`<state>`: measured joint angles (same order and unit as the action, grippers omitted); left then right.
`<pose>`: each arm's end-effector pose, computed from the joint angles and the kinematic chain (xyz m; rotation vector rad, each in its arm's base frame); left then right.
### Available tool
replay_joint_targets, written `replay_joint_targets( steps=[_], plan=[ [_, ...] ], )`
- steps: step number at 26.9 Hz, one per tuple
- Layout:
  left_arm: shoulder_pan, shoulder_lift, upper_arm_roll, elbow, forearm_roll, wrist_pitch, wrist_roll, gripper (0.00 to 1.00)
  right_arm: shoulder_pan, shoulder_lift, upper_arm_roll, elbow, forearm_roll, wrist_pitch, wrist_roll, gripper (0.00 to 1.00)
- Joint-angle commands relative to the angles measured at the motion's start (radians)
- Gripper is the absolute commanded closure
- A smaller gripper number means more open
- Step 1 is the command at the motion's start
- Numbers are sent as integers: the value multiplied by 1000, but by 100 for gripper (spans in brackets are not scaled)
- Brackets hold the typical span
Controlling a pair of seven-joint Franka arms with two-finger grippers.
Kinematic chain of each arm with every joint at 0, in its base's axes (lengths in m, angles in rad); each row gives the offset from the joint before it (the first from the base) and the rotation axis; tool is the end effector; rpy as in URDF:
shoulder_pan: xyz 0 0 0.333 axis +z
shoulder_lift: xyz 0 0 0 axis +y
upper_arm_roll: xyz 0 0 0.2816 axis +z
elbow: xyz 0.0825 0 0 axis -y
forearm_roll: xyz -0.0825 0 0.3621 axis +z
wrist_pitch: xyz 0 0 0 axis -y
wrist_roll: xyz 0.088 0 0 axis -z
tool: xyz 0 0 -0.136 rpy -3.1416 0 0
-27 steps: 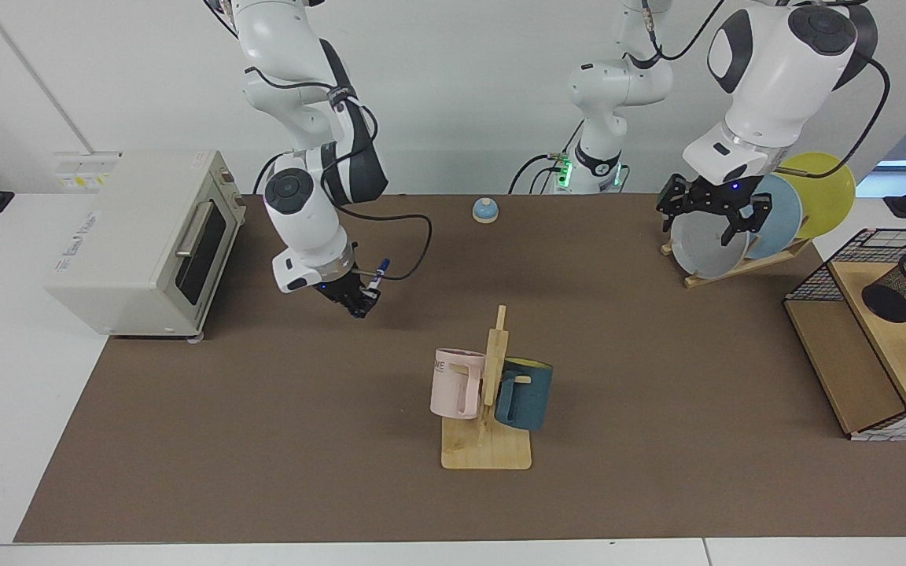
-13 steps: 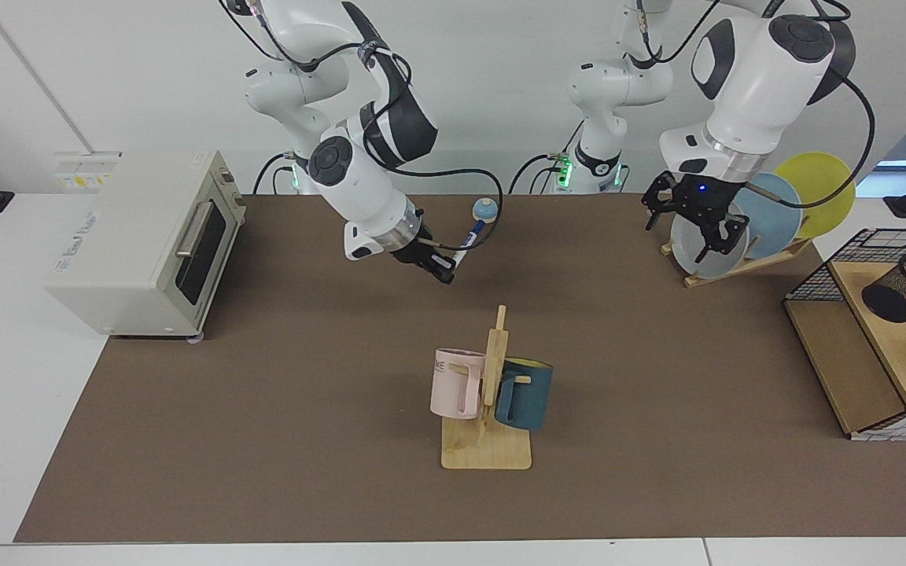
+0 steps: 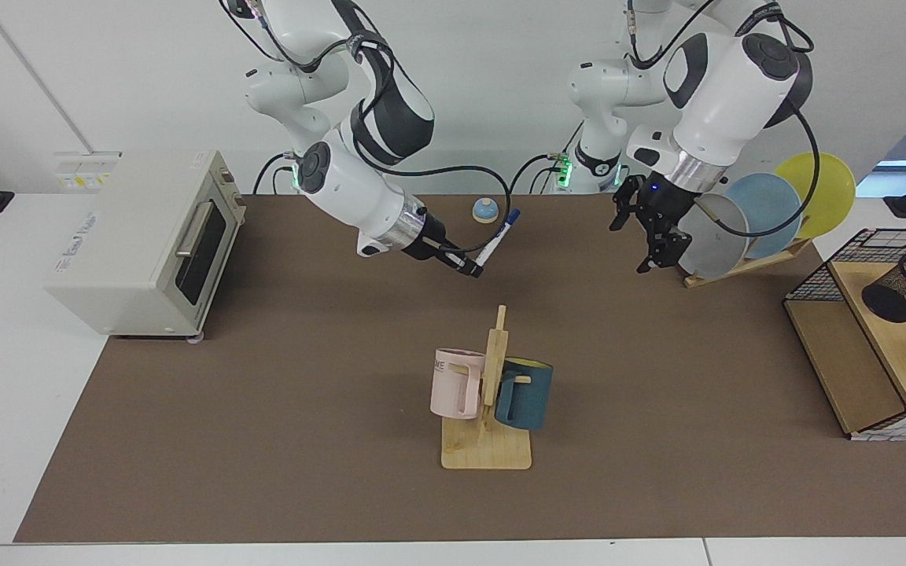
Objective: Put markers into pen holder
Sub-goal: 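Lift the marker with the right gripper while the left gripper approaches, then close the left gripper on the marker's free end near the right gripper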
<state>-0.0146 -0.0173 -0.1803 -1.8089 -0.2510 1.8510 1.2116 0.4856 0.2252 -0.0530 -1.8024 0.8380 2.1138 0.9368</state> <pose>0.5301 -0.1321 0.4897 2.3088 -1.8367 0.2495 0.5349 0.3069 0.3961 -2.2254 1.1058 0.5079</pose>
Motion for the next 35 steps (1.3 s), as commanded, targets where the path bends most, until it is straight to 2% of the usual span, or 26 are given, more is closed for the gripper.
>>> replay_joint_targets(
  steps=[1, 5, 8, 12, 14, 19, 22, 25, 30, 35],
  plan=[
    [-4, -56, 16, -72, -119, 22, 117, 0, 50, 17, 2, 21, 78, 64, 101, 100],
    [-16, -62, 10, -76, -126, 13, 176, 0, 54, 19, 4, 24, 96, 92, 193, 100],
    [-16, -69, 10, -75, -126, -47, 236, 0, 71, 20, 4, 31, 98, 101, 240, 100],
    [-18, -147, 10, -76, -111, -154, 249, 0, 73, 31, 4, 38, 145, 113, 299, 100],
    [-21, -199, 2, -86, -103, -180, 218, 0, 73, 37, 2, 41, 180, 115, 322, 100],
    [-33, -268, -42, -86, 7, -205, 34, 0, 100, 63, 4, 57, 179, 155, 401, 100],
    [-39, -300, -112, -87, 82, -188, -45, 0, 136, 77, 1, 63, 174, 190, 433, 100],
    [-38, -302, -163, -87, 150, -162, -142, 0, 143, 82, 2, 83, 171, 196, 451, 100],
    [-21, -279, -163, -90, 173, -136, -159, 0, 146, 82, 2, 83, 171, 198, 454, 100],
    [-34, -263, -169, -90, 263, -133, -170, 0, 139, 79, 2, 83, 168, 184, 454, 100]
  ],
)
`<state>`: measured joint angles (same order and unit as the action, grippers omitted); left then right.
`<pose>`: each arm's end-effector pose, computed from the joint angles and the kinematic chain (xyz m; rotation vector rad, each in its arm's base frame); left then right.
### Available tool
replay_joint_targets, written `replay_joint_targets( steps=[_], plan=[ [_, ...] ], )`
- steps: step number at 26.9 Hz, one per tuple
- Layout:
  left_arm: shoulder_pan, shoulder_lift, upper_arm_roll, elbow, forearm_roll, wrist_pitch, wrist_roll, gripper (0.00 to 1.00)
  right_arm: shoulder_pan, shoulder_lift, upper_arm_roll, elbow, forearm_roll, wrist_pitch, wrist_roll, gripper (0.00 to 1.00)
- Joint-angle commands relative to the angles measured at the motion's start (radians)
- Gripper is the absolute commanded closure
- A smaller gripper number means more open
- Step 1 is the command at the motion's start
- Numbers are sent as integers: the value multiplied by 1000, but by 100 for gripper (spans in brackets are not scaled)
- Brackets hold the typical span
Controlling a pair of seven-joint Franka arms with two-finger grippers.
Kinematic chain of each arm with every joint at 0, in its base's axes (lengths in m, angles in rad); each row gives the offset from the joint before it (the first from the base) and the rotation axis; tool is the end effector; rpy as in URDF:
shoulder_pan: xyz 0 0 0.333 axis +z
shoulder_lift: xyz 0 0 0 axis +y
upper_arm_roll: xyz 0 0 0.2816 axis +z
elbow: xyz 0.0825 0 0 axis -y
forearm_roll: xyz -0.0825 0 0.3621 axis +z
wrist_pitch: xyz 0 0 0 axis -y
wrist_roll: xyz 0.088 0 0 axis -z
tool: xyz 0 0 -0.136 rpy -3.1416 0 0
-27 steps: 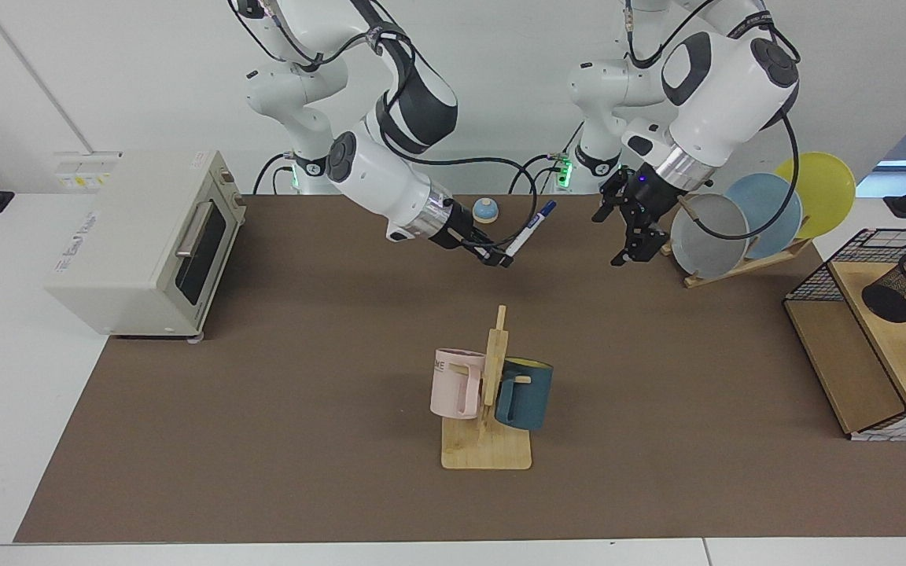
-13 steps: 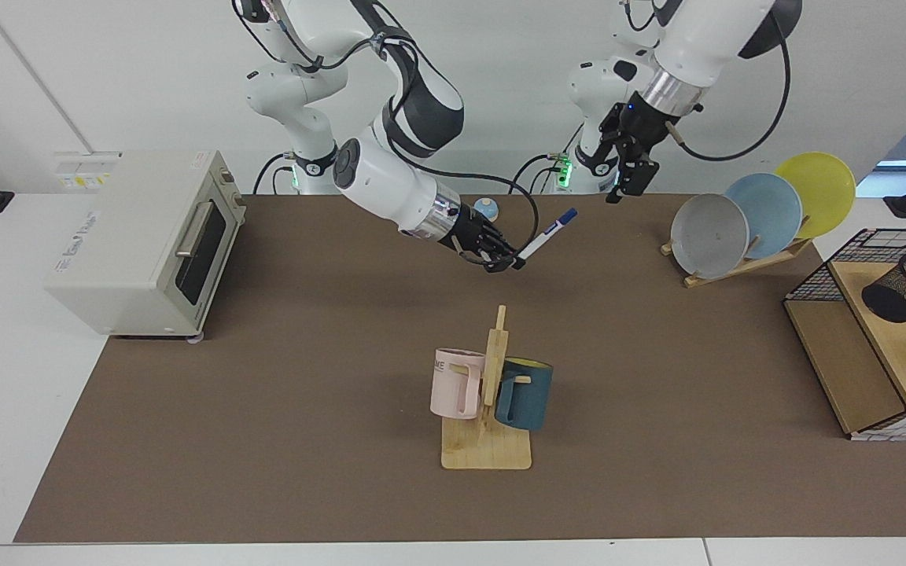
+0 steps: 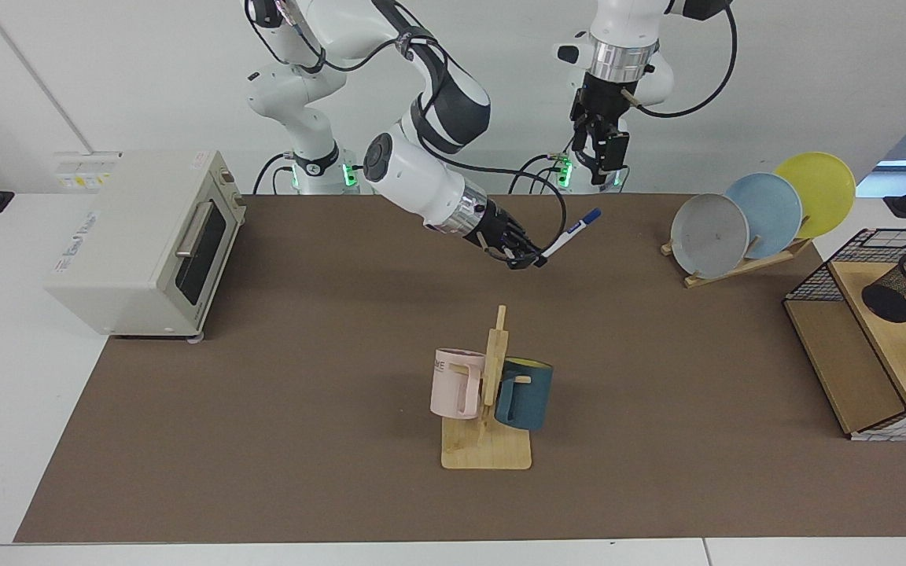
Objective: Put markers into pen holder
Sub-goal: 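Close the left gripper on the marker's free end near the right gripper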
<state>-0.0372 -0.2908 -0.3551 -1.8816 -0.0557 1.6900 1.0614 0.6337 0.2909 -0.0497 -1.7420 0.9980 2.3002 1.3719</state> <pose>0.4229 -0.2007 0.5654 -2.3091 2.0246 -0.0960 0.5213 0.3904 0.4008 -1.8537 1.5311 0.6773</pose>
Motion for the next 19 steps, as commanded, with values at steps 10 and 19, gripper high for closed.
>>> replay_joint_targets(
  steps=[10, 19],
  plan=[
    [-26, 48, -30, -18, 105, 51, -44, 0, 0, -2, -2, 22, 8, -7, 32, 100],
    [-33, 119, -33, -4, 142, 134, -44, 0, 1, -12, -1, 22, -4, -5, 33, 100]
  ],
)
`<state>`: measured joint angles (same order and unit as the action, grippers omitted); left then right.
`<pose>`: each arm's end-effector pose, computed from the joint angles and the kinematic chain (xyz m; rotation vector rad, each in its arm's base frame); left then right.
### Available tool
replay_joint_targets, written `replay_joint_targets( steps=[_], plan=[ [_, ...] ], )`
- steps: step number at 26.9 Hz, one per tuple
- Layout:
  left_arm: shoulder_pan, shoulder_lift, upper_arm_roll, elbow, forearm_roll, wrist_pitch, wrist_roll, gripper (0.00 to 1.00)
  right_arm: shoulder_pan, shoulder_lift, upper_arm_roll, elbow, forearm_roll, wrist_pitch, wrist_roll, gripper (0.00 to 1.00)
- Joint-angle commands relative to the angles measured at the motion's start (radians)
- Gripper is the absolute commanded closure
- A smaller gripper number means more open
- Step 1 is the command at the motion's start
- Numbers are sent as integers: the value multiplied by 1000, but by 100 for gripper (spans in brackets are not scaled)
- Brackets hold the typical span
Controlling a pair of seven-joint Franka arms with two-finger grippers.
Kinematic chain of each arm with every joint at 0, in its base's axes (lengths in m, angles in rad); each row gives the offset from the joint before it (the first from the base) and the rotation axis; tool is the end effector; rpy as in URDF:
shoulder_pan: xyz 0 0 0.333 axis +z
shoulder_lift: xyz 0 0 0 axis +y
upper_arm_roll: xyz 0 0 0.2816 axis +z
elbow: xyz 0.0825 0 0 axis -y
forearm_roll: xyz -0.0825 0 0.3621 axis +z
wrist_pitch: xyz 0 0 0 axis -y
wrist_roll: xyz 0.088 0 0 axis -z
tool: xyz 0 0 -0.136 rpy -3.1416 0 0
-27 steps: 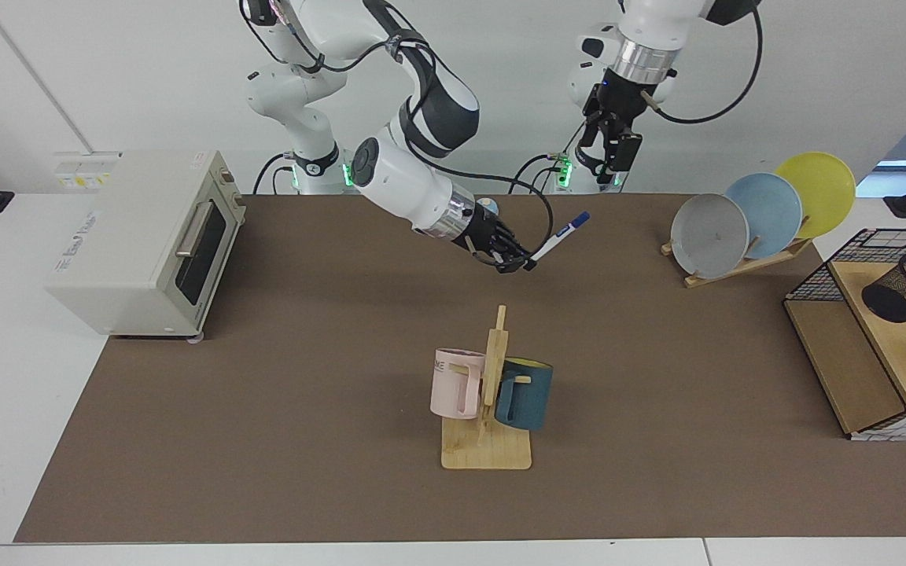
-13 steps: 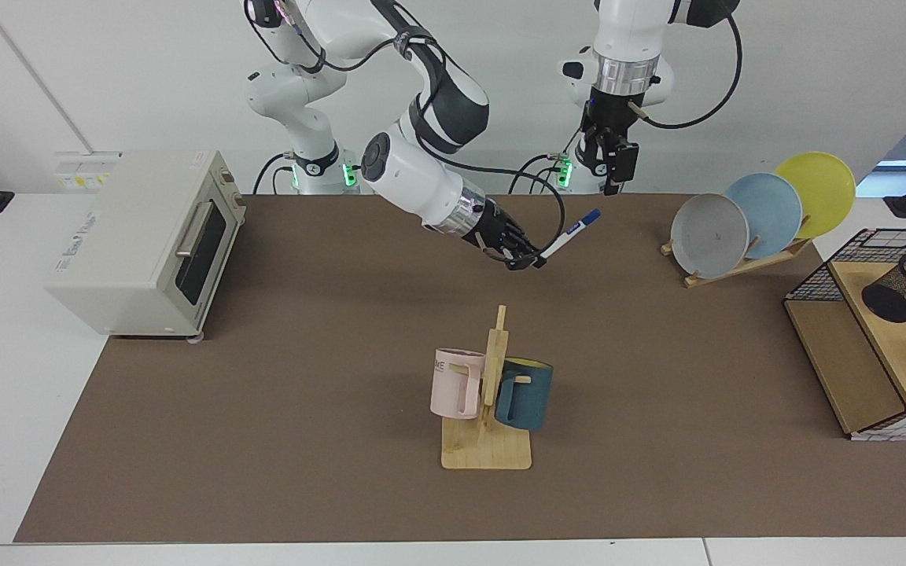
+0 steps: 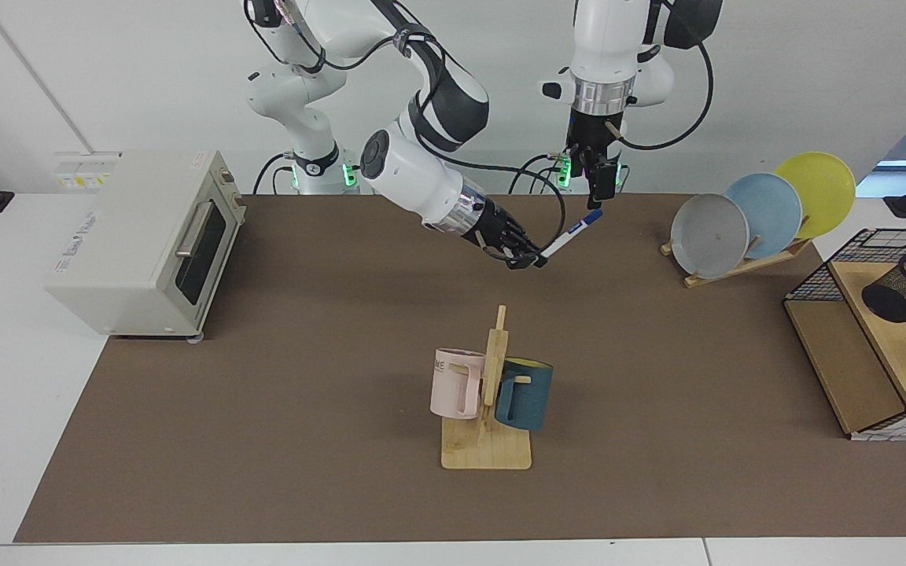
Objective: Put markers into pen holder
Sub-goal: 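Close the left gripper on the marker's free end near the right gripper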
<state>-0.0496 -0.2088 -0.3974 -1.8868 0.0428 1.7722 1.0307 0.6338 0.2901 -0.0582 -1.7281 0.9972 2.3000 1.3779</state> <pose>0.4431 -0.2206 0.5338 -2.2162 2.0236 -0.0585 0.5262 0.3877 0.4081 -1.8403 1.5310 0.6660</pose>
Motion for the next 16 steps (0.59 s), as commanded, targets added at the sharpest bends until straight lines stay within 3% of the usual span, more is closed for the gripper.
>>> replay_joint_targets(
  steps=[1, 8, 14, 16],
  plan=[
    [-21, 38, 9, 0, 42, 53, -15, 0, 1, -11, 8, 9, -3, -5, 27, 100],
    [-23, 49, 8, 0, 42, 64, -15, 3, 1, -12, 9, 9, -3, -5, 27, 100],
    [-21, 49, 9, 3, 32, 58, -14, 49, 1, -12, 11, 9, -3, -5, 32, 100],
    [-21, 49, 9, 15, 32, 47, -14, 60, 1, -12, 11, 9, -3, -5, 32, 100]
  ],
)
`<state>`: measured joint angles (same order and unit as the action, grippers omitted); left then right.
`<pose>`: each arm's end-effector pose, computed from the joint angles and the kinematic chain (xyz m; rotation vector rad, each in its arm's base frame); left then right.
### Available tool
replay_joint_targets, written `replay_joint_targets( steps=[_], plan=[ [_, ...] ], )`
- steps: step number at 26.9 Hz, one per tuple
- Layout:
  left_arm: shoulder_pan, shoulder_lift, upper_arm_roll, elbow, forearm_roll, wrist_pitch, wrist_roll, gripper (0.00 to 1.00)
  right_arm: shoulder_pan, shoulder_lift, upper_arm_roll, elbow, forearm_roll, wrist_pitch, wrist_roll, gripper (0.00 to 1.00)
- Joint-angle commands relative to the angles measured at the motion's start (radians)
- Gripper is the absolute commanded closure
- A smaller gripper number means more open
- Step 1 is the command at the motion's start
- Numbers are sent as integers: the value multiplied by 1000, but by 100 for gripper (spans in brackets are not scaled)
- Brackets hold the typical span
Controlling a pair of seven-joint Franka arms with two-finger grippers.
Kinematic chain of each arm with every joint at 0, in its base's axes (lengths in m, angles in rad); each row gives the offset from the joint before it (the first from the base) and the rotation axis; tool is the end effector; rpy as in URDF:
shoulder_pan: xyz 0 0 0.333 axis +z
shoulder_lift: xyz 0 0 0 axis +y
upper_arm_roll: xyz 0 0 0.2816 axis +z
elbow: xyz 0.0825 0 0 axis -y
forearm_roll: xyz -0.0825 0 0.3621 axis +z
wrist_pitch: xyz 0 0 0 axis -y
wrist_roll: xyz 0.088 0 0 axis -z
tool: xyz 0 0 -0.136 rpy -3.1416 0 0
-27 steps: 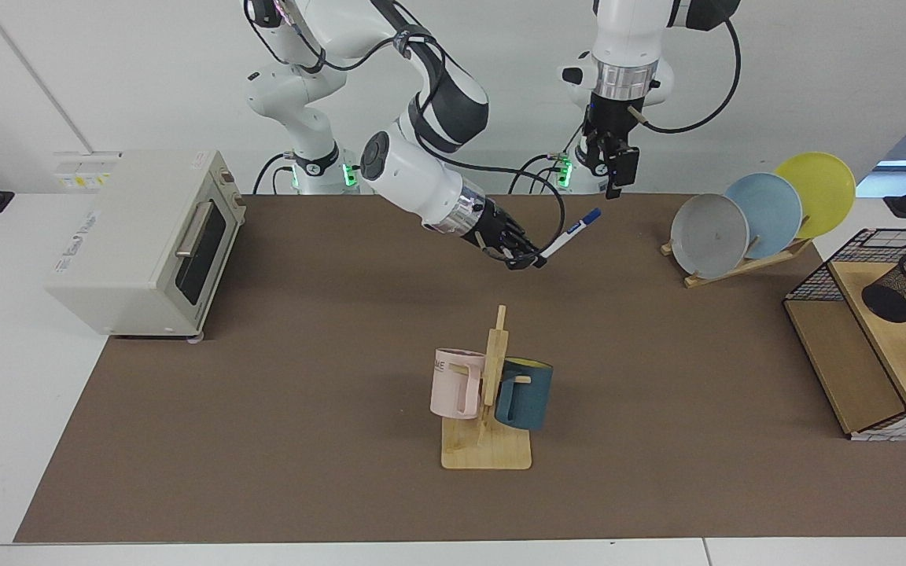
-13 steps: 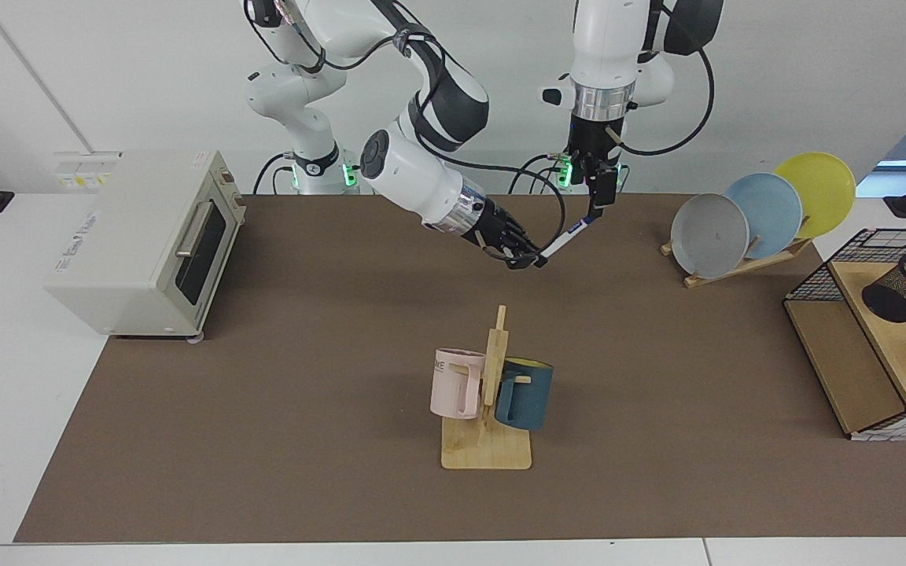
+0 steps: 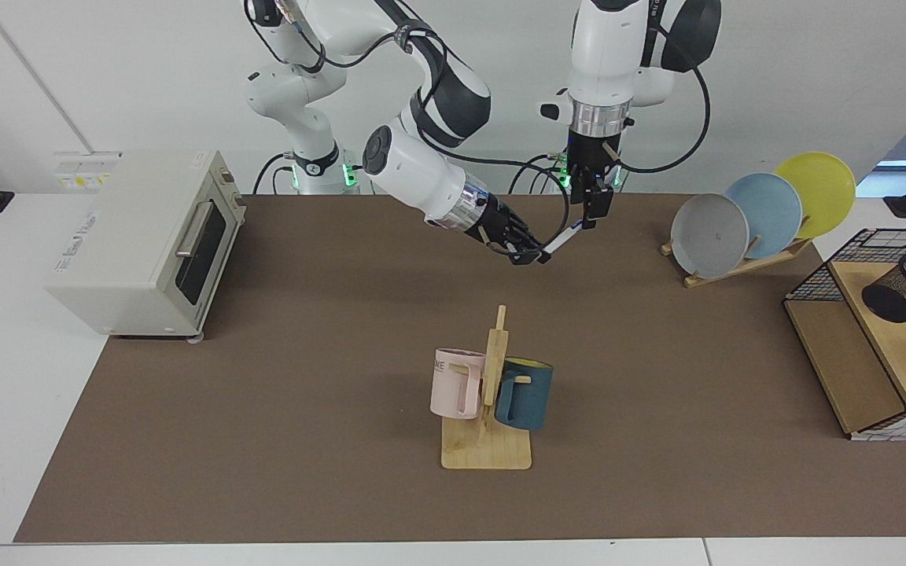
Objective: Put markers into pen holder
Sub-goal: 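Close the left gripper on the marker's free end near the right gripper, then open the right gripper to release the marker to the left gripper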
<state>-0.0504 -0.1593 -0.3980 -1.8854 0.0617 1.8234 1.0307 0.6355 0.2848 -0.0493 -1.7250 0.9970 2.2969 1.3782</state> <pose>0.4590 -0.2233 0.5168 -2.2050 2.0338 -0.0687 0.5220 0.3931 0.4129 -1.8465 1.5146 0.6729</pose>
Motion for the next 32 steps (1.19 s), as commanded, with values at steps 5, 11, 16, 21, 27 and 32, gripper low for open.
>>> replay_joint_targets(
  steps=[5, 11, 16, 21, 27, 32],
  plan=[
    [-13, -3, 16, 49, 10, -32, -14, 100, 0, -7, 2, 5, -4, -1, 32, 100],
    [-11, -6, 21, 43, 9, -33, -12, 100, 0, -7, 2, 5, -3, -1, 28, 100],
    [0, -6, 21, 43, 9, -35, -12, 100, 0, -7, 2, 5, -3, -1, 28, 100],
    [6, -6, 24, 43, 9, -49, -24, 100, 1, -13, 2, 4, -3, 4, 33, 0],
    [56, -8, 28, 42, 17, -87, -20, 100, 12, -15, 0, 2, -12, 4, 33, 0],
    [128, -6, 28, 38, 21, -107, 2, 100, 12, -22, 0, -10, -157, -4, 28, 0]
  ],
)
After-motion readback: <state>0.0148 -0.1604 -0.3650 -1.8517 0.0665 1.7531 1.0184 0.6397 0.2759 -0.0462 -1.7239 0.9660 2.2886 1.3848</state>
